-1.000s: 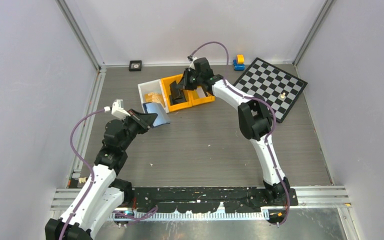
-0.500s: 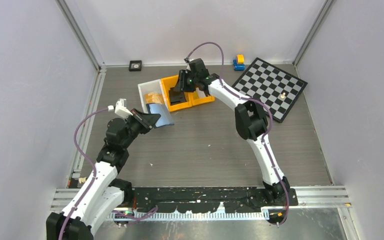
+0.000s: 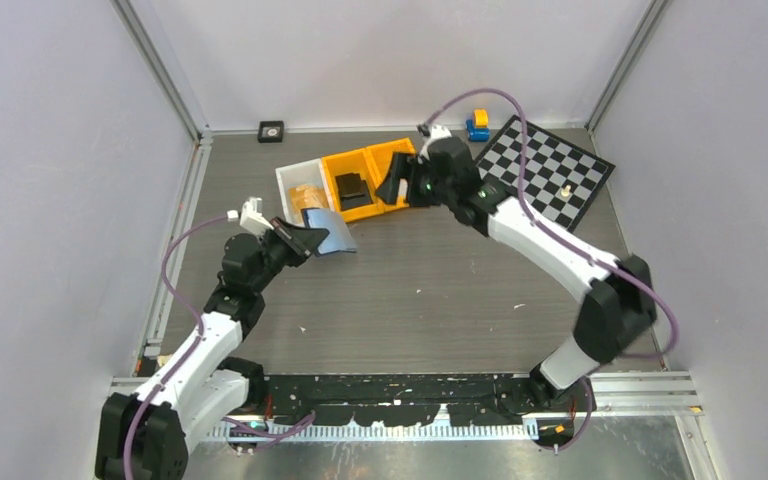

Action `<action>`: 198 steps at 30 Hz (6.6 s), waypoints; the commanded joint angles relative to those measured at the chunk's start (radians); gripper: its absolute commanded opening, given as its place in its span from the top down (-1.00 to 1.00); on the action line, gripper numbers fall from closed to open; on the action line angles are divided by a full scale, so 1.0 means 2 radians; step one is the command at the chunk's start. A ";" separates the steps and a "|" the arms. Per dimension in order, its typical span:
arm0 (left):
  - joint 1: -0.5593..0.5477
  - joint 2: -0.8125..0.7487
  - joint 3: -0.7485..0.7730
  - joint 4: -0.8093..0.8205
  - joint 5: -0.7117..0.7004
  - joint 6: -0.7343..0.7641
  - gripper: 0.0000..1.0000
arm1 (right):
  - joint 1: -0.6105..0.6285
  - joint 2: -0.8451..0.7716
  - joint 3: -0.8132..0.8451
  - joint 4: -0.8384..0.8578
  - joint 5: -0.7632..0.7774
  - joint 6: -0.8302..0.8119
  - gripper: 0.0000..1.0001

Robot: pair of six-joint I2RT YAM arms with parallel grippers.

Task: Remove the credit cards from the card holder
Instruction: Remove the credit card from the card holder.

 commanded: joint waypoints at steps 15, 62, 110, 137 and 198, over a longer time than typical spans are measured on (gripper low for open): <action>-0.155 0.118 0.081 0.104 -0.047 0.105 1.00 | 0.012 -0.198 -0.384 0.289 0.016 0.066 -0.69; -0.154 0.141 0.069 0.311 0.122 -0.005 1.00 | -0.101 -0.137 -0.518 0.834 -0.245 0.379 -0.47; -0.155 0.162 0.060 0.158 0.020 0.062 1.00 | -0.075 -0.162 -0.496 0.653 -0.221 0.265 0.24; -0.155 0.146 0.058 0.139 0.000 0.065 1.00 | -0.059 -0.164 -0.477 0.585 -0.208 0.223 0.81; -0.156 0.211 0.115 0.037 0.003 0.079 1.00 | -0.052 -0.195 -0.487 0.578 -0.187 0.231 -0.15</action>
